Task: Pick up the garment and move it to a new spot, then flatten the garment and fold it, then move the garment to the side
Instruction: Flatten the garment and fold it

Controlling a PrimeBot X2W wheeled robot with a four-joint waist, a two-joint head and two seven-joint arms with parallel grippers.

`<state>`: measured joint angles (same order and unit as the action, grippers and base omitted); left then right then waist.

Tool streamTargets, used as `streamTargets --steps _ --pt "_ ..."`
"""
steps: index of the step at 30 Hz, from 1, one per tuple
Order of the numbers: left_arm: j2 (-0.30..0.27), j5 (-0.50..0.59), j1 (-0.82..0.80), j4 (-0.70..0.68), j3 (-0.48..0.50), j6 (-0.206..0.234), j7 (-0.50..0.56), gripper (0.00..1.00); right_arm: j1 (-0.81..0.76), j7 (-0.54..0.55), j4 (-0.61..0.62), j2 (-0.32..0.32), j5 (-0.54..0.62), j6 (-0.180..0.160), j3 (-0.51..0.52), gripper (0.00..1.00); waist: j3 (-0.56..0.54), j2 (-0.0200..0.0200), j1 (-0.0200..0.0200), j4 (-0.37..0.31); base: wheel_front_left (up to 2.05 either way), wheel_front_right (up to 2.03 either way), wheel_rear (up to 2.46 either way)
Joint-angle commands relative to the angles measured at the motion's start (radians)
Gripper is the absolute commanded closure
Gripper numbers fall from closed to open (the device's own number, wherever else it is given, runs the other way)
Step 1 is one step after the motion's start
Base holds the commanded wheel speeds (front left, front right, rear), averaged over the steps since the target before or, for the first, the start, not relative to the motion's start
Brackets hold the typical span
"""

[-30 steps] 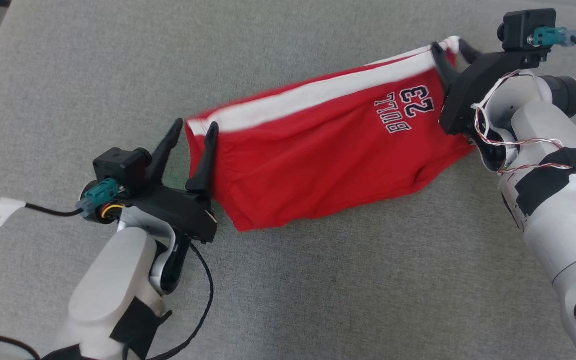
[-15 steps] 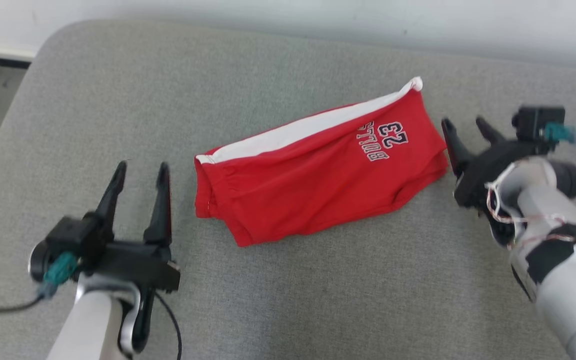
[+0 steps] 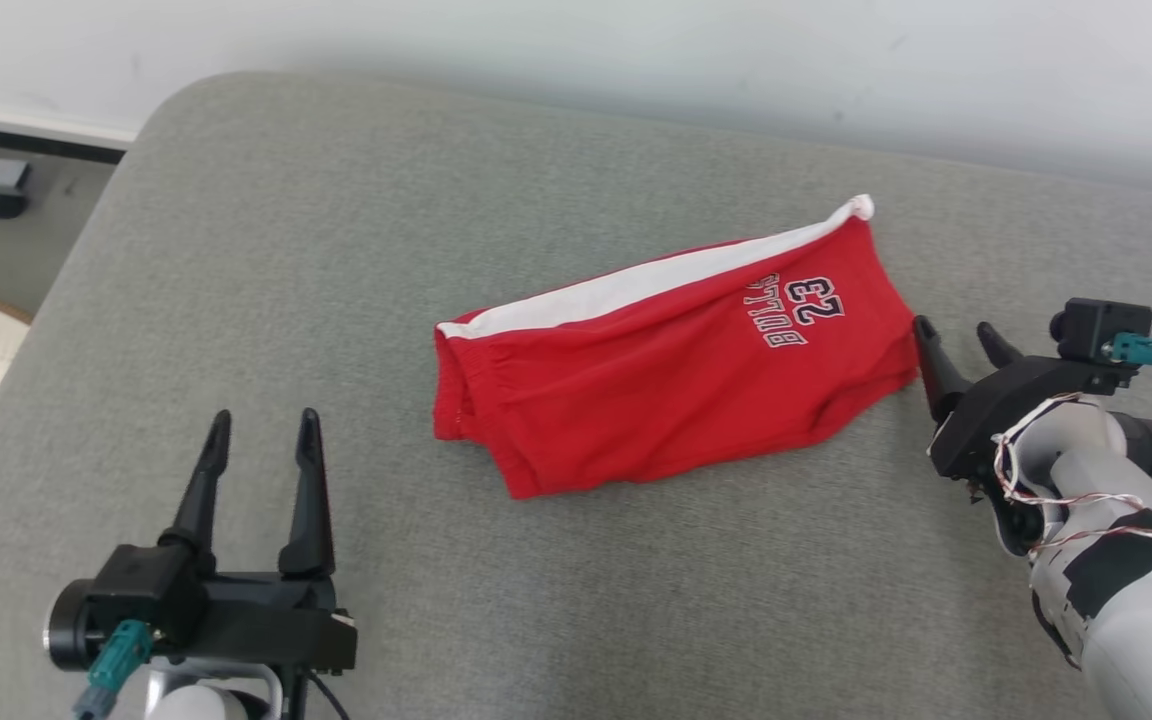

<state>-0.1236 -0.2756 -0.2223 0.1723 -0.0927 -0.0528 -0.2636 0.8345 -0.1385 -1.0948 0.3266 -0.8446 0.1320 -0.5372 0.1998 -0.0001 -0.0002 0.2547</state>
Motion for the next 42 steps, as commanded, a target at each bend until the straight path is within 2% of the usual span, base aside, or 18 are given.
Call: streamTargets --steps 1,14,15,16,17,22,29,42 --pt "0.008 0.011 0.019 -0.005 0.0 -0.001 -0.003 0.0 0.005 -0.005 -0.006 0.004 -0.009 -0.002 0.002 0.0 0.007 0.0001 0.0002 0.019 0.0 0.0 0.0" --pt "0.051 0.043 -0.003 0.006 0.011 -0.024 -0.003 0.0 0.039 0.015 -0.144 -0.033 -0.001 -0.002 -0.009 0.0 0.046 0.0001 0.0002 0.082 0.0 0.0 0.0" --pt "0.053 0.045 -0.002 0.008 0.014 -0.024 -0.003 0.0 0.033 0.023 -0.148 -0.037 -0.001 -0.002 -0.013 0.16 0.045 0.0001 0.0002 0.082 0.0 0.0 0.0" --pt "0.054 0.047 -0.002 0.01 0.017 -0.025 -0.003 0.0 0.028 0.028 -0.151 -0.042 -0.003 -0.002 -0.016 0.62 0.042 0.0001 0.0002 0.081 0.0 0.0 0.0" --pt "0.056 0.049 -0.001 0.012 0.02 -0.025 -0.003 0.0 0.023 0.029 -0.152 -0.046 -0.005 -0.002 -0.019 1.0 0.039 0.0001 0.0002 0.079 0.0 0.0 0.0" --pt "0.061 0.058 0.001 0.032 0.03 -0.034 -0.003 0.0 0.0 0.001 -0.132 -0.048 -0.026 -0.002 -0.021 1.0 0.008 0.0001 0.0002 0.063 0.0 0.0 0.0" --pt "0.058 0.073 0.031 0.061 0.04 -0.041 -0.003 0.0 -0.117 -0.049 -0.025 -0.05 -0.084 -0.002 -0.033 1.0 -0.07 0.0001 0.0002 0.033 0.0 0.0 0.0" --pt "0.033 0.073 0.106 0.089 0.045 -0.05 -0.003 0.0 -0.437 -0.08 0.273 0.032 -0.196 -0.002 -0.042 1.0 -0.174 0.0001 0.0002 -0.049 0.0 0.0 0.0"
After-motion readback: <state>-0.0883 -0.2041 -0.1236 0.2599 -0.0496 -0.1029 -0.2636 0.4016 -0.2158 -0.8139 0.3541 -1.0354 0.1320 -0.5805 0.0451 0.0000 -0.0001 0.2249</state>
